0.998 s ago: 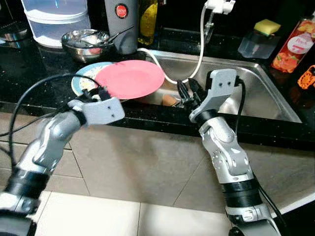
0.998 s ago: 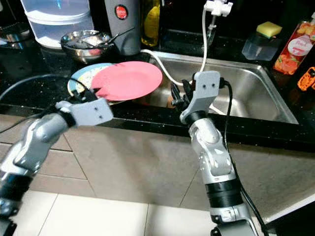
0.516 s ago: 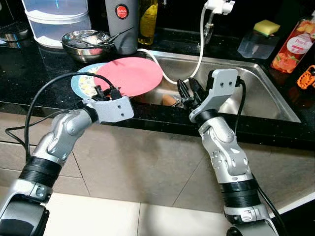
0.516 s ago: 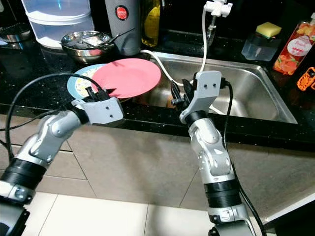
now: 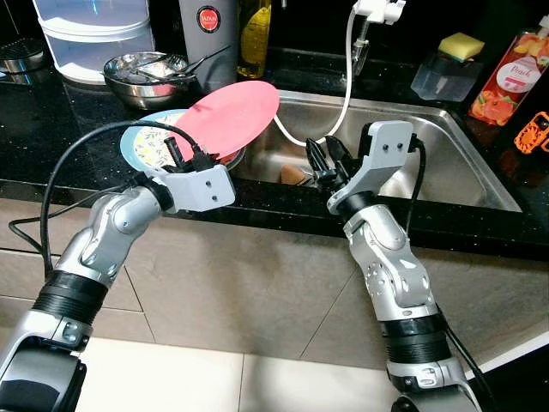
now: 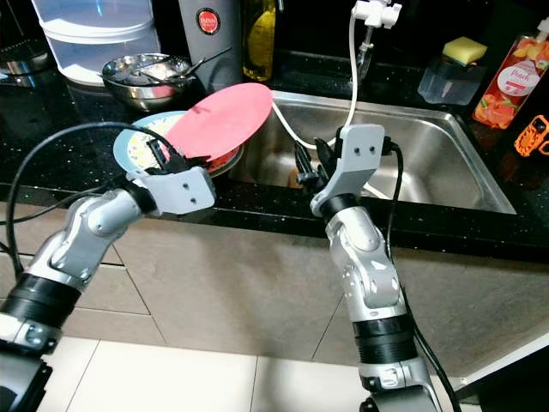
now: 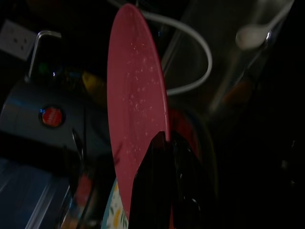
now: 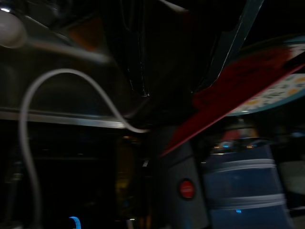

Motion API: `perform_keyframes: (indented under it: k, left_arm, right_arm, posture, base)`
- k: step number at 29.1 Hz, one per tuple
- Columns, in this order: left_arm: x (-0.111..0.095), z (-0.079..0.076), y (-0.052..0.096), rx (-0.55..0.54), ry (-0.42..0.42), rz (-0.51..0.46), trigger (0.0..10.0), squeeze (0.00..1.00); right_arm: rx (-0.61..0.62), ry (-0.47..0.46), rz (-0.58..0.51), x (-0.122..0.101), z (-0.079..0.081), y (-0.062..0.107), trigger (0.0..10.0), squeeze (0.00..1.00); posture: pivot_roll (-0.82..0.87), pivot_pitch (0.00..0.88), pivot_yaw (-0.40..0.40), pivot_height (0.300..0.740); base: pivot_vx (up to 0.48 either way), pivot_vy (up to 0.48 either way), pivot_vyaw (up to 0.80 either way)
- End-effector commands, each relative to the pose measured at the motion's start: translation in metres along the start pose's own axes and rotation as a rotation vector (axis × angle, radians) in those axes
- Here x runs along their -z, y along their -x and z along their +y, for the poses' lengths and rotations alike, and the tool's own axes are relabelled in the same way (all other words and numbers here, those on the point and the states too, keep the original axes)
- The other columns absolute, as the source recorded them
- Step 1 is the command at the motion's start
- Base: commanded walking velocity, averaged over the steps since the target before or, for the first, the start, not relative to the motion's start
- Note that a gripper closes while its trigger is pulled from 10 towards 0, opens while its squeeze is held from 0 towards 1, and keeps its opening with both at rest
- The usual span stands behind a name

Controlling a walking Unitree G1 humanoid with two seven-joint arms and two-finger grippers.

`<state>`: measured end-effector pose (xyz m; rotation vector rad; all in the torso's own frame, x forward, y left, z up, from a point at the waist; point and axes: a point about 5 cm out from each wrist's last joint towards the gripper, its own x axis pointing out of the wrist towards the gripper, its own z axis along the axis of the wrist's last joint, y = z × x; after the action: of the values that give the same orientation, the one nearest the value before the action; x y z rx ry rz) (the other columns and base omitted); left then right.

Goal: Kitchen organization

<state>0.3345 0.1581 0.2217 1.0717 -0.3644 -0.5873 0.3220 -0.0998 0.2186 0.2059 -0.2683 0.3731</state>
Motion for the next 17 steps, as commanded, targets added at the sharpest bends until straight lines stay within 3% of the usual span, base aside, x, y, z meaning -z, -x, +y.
perform_keyframes:
  k: [1, 6, 10, 12, 17]
  left_arm:
    - [-0.014, -0.002, -0.006, 0.019, 0.023, -0.079, 10.0, 0.0]
    - [-0.018, -0.014, -0.01, 0.078, 0.012, -0.105, 10.0, 0.0]
    - [-0.019, -0.014, -0.014, 0.053, -0.06, -0.109, 10.0, 0.0]
    - [-0.02, -0.006, -0.02, -0.024, -0.115, -0.102, 10.0, 0.0]
    - [-0.018, 0.0, -0.024, -0.077, -0.157, -0.066, 10.0, 0.0]
  right_arm:
    - [-0.064, -0.062, -0.007, -0.006, 0.01, -0.003, 10.0, 0.0]
    - [-0.165, -0.171, 0.046, -0.007, 0.024, -0.006, 10.0, 0.0]
    - [-0.204, -0.336, 0.099, -0.005, 0.032, -0.006, 10.0, 0.0]
    - [-0.146, -0.435, 0.152, 0.002, 0.031, -0.008, 10.0, 0.0]
    - [-0.047, -0.513, 0.168, 0.008, 0.024, -0.01, 10.0, 0.0]
  posture:
    - [0.2, 0.0, -0.091, 0.74]
    - [0.2, 0.0, -0.084, 0.74]
    - [0.19, 0.0, -0.081, 0.74]
    - [0.19, 0.0, -0.077, 0.74]
    - [0.19, 0.0, -0.075, 0.74]
  base:
    - [0.0, 0.0, 0.0]
    - [0.0, 0.0, 0.0]
    - [0.0, 0.0, 0.0]
    - [0.0, 0.0, 0.0]
    - [0.0, 0.0, 0.0]
